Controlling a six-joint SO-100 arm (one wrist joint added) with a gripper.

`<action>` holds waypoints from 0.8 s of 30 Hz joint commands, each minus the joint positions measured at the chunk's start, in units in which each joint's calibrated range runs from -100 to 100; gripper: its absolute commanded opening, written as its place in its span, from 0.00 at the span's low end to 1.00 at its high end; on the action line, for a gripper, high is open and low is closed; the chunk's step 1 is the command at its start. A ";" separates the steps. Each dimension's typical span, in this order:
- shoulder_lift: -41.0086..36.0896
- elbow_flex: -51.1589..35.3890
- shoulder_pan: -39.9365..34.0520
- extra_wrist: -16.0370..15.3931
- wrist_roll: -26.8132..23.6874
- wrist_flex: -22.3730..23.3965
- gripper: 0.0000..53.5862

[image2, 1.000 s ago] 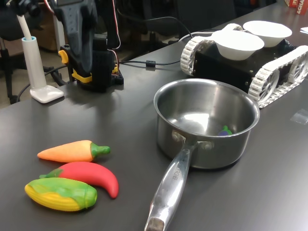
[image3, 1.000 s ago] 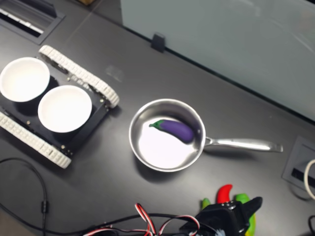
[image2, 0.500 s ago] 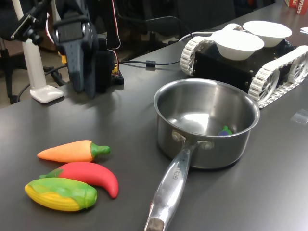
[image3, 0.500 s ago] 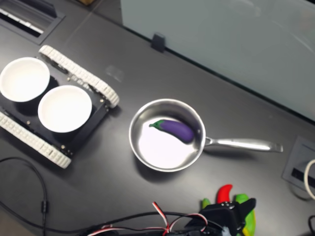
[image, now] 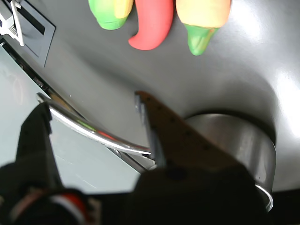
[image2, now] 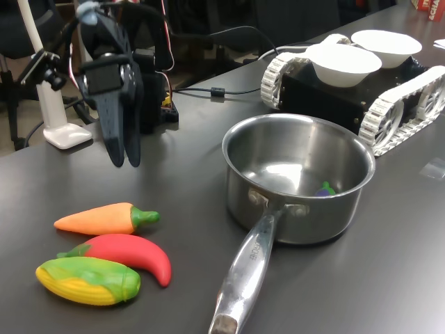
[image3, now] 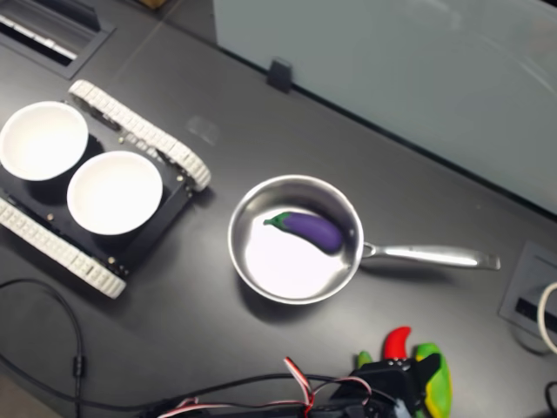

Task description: Pick up the chilli and place them in the pan

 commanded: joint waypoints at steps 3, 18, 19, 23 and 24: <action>-1.00 0.94 0.81 -0.57 -0.34 -3.48 0.51; -0.83 8.57 3.10 -0.48 -0.05 -9.45 0.51; -0.57 8.57 3.22 -0.48 0.00 -9.62 0.51; 1.20 7.66 3.56 -0.48 -0.10 -10.30 0.50; 1.70 7.39 3.68 -0.40 -0.10 -10.38 0.50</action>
